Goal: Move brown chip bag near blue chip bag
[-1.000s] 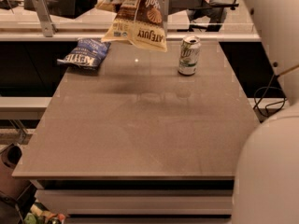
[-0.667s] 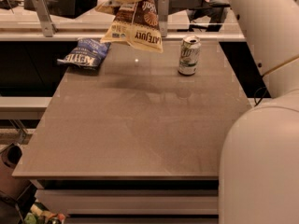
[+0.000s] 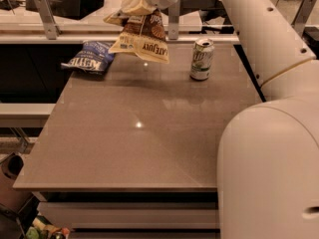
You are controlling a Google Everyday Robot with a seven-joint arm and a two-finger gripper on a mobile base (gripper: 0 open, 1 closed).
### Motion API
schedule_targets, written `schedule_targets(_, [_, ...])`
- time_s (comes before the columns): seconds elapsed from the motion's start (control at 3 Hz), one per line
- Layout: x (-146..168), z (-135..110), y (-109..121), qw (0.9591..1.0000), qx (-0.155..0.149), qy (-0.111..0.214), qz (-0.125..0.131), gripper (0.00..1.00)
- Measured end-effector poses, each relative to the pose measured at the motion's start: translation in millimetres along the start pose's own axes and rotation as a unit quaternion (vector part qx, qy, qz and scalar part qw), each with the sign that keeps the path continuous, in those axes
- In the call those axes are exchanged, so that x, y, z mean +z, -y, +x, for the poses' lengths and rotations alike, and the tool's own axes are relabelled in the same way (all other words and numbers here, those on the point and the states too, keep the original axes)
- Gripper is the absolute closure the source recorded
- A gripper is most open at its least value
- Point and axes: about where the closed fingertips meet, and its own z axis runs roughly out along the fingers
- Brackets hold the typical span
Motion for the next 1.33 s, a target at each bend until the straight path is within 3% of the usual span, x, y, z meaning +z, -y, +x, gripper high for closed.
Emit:
schedule_targets(0.33, [15.5,2.4,-1.6,1.0,-0.001,0.007,-0.005,1.0])
schedule_targets(1.33, [25.8,0.7,-6.0,0.9999,-0.001,0.011,-0.013,0.34])
